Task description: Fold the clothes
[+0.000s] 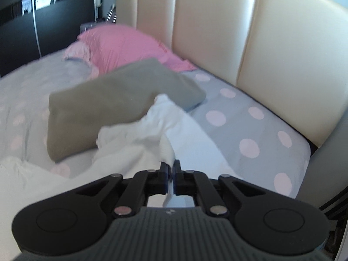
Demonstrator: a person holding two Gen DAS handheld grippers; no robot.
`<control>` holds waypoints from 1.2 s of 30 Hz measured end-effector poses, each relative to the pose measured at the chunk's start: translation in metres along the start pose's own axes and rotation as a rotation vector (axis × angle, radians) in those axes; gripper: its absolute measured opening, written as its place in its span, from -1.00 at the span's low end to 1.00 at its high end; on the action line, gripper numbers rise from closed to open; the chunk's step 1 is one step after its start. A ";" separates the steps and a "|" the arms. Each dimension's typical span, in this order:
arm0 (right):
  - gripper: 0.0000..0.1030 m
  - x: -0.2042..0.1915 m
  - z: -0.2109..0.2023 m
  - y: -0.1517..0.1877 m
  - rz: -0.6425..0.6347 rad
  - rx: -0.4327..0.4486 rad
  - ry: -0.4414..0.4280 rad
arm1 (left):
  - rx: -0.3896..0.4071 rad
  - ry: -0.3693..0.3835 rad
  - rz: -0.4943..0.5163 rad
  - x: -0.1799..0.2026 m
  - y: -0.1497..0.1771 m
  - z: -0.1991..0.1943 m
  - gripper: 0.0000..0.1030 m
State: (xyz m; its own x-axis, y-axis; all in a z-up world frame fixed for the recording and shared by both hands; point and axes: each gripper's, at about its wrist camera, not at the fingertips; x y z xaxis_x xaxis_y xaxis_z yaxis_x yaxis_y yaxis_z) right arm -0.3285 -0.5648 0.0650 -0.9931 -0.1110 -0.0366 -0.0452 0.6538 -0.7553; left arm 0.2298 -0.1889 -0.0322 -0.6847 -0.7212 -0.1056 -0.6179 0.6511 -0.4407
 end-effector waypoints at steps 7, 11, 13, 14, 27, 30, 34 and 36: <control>-0.92 0.035 -0.045 -0.007 0.147 0.073 0.022 | -0.012 -0.005 0.005 -0.001 0.002 0.003 -0.46; -0.92 0.053 -0.039 0.000 0.173 0.035 0.064 | -0.018 -0.011 -0.002 -0.001 0.003 0.004 -0.46; -0.92 0.059 -0.021 0.006 0.176 0.003 0.074 | -0.019 -0.012 0.002 0.000 0.003 0.005 -0.46; -0.92 0.061 -0.010 0.008 0.168 -0.010 0.078 | -0.019 -0.013 0.004 0.001 0.003 0.004 -0.46; -0.63 0.069 0.057 0.027 0.079 -0.123 0.220 | -0.027 -0.039 0.038 0.009 0.005 0.007 -0.44; -0.43 0.062 0.040 0.024 0.045 -0.035 0.243 | -0.013 -0.034 0.048 0.010 0.004 0.007 -0.44; -0.42 0.048 0.023 0.020 0.008 0.065 0.190 | 0.022 -0.016 0.075 0.013 0.001 0.004 -0.44; -0.42 0.034 0.022 0.019 -0.018 0.080 0.100 | 0.036 -0.007 0.103 0.013 -0.003 0.004 -0.44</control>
State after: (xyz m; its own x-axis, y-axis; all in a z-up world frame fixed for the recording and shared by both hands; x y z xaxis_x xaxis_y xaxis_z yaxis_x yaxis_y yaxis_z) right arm -0.3612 -0.5722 0.0351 -0.9982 -0.0439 0.0398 -0.0581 0.5901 -0.8052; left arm 0.2242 -0.2015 -0.0362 -0.7411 -0.6523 -0.1587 -0.5298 0.7135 -0.4585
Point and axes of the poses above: each gripper's, at about its wrist camera, not at the fingertips, and z roughly the way its jaws point, x to its right, y to its underside, and after that the axes turned 6 degrees about z, right-handed
